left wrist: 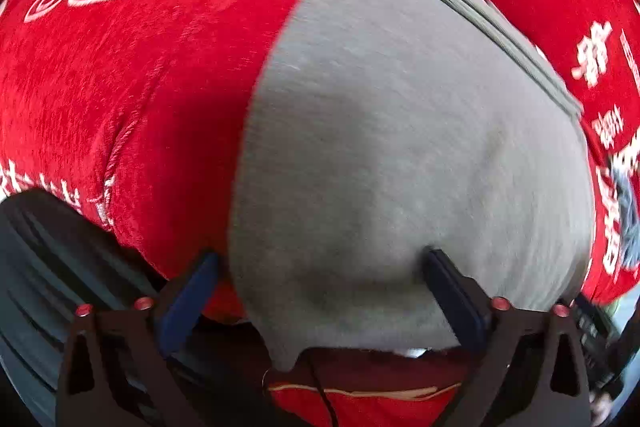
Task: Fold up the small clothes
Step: 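Grasp the grey sweater hem with both grippers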
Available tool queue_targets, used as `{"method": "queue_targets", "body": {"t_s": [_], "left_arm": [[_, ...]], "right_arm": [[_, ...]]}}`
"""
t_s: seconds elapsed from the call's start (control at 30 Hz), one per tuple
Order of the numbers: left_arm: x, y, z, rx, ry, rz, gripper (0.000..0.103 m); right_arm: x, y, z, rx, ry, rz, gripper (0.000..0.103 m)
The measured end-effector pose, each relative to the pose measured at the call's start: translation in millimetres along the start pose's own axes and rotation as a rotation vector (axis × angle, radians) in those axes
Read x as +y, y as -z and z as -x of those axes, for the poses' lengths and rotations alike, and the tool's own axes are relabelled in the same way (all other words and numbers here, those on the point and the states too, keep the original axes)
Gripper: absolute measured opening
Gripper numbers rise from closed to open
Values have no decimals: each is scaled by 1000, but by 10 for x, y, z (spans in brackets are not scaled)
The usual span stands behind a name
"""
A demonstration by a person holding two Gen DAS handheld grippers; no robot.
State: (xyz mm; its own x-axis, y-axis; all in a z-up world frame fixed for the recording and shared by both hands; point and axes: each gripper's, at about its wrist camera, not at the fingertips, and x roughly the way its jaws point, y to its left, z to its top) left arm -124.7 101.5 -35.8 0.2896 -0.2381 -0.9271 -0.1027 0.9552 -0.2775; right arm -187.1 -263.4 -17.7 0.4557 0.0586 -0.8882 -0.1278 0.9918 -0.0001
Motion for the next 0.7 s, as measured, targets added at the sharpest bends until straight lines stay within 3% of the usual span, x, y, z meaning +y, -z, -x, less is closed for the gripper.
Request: {"method": "queue_targets", "body": {"t_s": [0.03, 0.1, 0.2, 0.3, 0.33, 0.37, 0.4, 0.47, 0.5, 0.7], "left_arm": [[-35, 4, 0, 0, -3, -19, 98], [-64, 4, -11, -2, -11, -30, 99], [-40, -17, -79, 11, -5, -1, 103], [-78, 42, -90, 8, -5, -8, 102], [-84, 42, -70, 3, -7, -14, 97], [-105, 52, -41, -7, -8, -23, 94], [-122, 45, 10, -18, -14, -35, 82], [-186, 53, 127, -36, -13, -80, 48], [-212, 54, 189, -36, 1, -109, 12], [-144, -206, 386, -48, 96, -99, 12]], "right_arm": [[2, 18, 24, -5, 7, -1, 52], [-1, 22, 41, -8, -8, -6, 52], [-30, 23, 20, 4, -39, -9, 63], [38, 18, 5, 7, -13, 22, 59], [65, 19, 10, 4, 1, 32, 47], [90, 11, 29, -5, -4, 41, 25], [91, 9, 54, -13, -21, 41, 15], [53, -4, 95, -21, -60, 22, 12], [34, -19, 104, -21, -79, 8, 12], [-175, -235, 406, -125, -250, -95, 12]]}}
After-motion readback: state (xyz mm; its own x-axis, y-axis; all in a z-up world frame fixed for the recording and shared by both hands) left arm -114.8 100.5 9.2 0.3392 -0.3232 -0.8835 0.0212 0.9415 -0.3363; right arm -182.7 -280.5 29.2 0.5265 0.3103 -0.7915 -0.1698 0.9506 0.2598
